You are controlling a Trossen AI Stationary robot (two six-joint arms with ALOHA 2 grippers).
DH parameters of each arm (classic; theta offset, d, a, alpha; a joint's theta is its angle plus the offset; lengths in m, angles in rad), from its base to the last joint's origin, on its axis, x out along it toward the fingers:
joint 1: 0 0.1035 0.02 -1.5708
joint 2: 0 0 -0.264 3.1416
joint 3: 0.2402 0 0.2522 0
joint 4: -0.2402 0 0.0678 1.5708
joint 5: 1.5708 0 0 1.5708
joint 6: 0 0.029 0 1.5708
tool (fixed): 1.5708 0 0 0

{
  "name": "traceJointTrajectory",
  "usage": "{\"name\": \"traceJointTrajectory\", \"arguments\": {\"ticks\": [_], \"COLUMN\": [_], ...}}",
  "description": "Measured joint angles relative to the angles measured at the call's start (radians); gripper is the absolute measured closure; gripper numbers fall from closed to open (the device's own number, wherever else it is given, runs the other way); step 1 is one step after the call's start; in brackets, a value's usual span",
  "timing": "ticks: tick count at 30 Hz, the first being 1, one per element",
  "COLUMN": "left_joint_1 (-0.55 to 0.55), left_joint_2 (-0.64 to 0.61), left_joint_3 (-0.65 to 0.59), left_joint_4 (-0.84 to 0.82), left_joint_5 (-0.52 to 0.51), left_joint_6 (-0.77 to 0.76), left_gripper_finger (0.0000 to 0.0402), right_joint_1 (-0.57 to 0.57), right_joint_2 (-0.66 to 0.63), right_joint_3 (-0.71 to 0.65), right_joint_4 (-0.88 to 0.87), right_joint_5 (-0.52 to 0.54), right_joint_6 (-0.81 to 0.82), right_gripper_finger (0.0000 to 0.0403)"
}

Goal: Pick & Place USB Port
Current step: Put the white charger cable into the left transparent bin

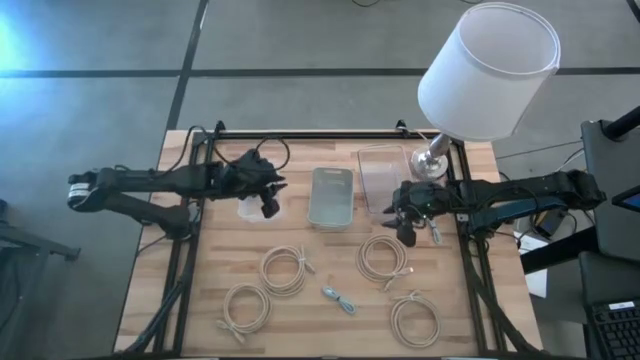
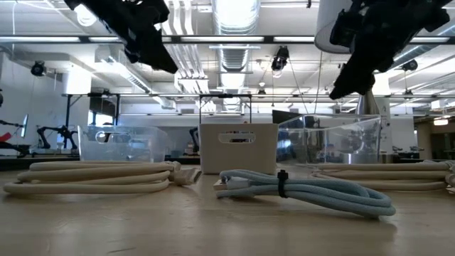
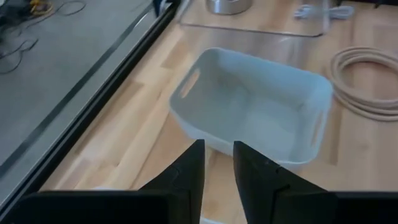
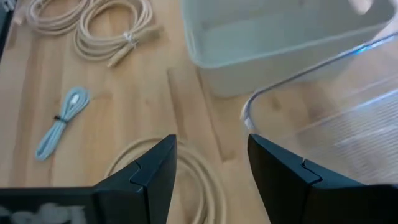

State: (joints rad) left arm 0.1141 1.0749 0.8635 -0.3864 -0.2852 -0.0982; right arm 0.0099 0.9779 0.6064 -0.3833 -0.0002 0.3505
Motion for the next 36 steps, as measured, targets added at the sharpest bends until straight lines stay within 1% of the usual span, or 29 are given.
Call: {"name": "traceJointTrajectory", "arguments": {"ticks": [6,8,14,16,20,21,25,29,33,36], "left_joint_1": [-0.067,-0.082,-0.094,-0.094,-0.094,-0.094,-0.094,-0.094,-0.094,-0.094], "left_joint_2": [0.013,0.014,0.014,0.014,0.014,0.014,0.014,0.014,0.014,0.014], "left_joint_3": [0.000,0.000,0.000,0.000,0.000,0.000,-0.001,-0.001,-0.001,-0.001], "left_joint_4": [0.040,0.039,0.039,0.039,0.039,0.039,0.050,0.066,0.067,0.067], "left_joint_5": [0.000,0.000,0.000,0.000,0.000,0.000,0.000,0.000,0.000,0.000], "left_joint_6": [0.000,0.000,-0.003,-0.004,-0.004,-0.003,-0.003,-0.003,-0.003,-0.003], "left_gripper_finger": [0.0317,0.0317,0.0317,0.0317,0.0317,0.0317,0.0318,0.0318,0.0318,0.0317], "right_joint_1": [0.054,0.069,0.125,0.130,0.129,0.129,0.128,0.127,0.127,0.127], "right_joint_2": [0.000,0.000,0.000,0.000,0.000,0.000,0.003,0.024,0.059,0.093], "right_joint_3": [0.000,-0.005,-0.027,-0.030,-0.037,-0.038,-0.045,-0.053,-0.060,-0.075], "right_joint_4": [-0.118,-0.182,-0.410,-0.480,-0.609,-0.634,-0.621,-0.632,-0.635,-0.634], "right_joint_5": [0.001,0.005,0.027,0.035,0.096,0.112,0.182,0.268,0.272,0.266], "right_joint_6": [0.142,0.224,0.544,0.605,0.697,0.715,0.727,0.690,0.695,0.741], "right_gripper_finger": [0.0224,0.0229,0.0247,0.0253,0.0261,0.0262,0.0258,0.0254,0.0252,0.0252]}}
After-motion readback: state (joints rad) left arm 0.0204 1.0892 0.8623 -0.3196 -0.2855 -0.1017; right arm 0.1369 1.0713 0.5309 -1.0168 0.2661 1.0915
